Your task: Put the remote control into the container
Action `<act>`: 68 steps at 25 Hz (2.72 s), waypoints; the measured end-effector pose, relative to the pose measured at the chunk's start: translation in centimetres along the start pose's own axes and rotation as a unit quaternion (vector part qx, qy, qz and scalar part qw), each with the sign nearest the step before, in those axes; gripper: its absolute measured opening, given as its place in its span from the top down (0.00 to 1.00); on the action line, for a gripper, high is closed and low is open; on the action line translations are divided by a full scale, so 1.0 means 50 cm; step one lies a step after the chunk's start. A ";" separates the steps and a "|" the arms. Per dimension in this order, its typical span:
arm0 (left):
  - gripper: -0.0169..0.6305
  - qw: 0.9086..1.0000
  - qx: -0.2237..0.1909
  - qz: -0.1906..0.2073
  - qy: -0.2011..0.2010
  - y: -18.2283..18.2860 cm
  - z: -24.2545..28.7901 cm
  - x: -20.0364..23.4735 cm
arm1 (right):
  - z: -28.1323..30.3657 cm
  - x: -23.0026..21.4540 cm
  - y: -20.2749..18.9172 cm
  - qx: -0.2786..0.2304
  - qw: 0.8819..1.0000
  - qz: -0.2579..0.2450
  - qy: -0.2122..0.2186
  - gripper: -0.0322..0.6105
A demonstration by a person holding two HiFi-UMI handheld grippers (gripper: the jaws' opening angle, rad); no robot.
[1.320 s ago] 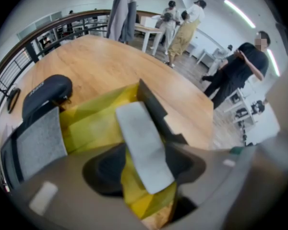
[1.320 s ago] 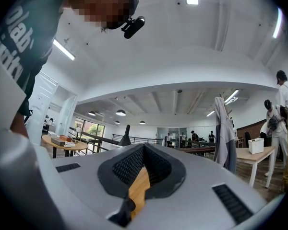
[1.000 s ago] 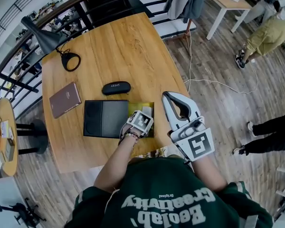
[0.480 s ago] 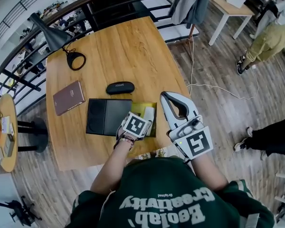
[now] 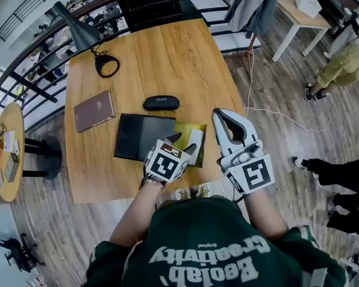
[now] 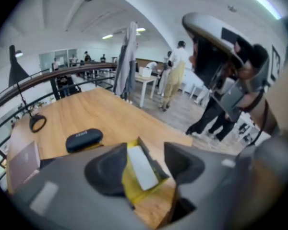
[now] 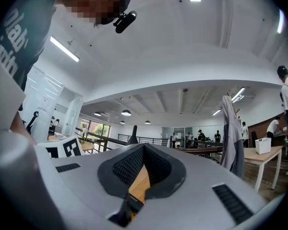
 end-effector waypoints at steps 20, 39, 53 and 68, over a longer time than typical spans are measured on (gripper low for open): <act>0.64 0.989 -0.145 0.025 -0.010 0.072 -0.134 -0.033 | 0.023 0.049 0.025 -0.010 1.000 0.000 0.021 0.93; 0.97 0.889 -0.435 0.118 0.076 0.143 -0.312 -0.072 | 0.037 0.080 0.051 -0.021 0.999 0.005 0.034 0.93; 0.98 0.862 -0.490 0.111 0.074 0.132 -0.329 -0.057 | 0.049 0.087 0.063 -0.033 0.999 0.001 0.039 0.93; 0.98 0.861 -0.493 0.107 0.069 0.129 -0.327 -0.052 | 0.047 0.088 0.054 -0.029 0.999 0.000 0.037 0.93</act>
Point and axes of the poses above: the fingertips, and each gripper's own axes: z forward along the fingers, x to its left, y out of its top, the point moved 6 cm from there along -z, backward along the fingers, and after that the axes turned 15 degrees about -z, right-handed, at the moved point
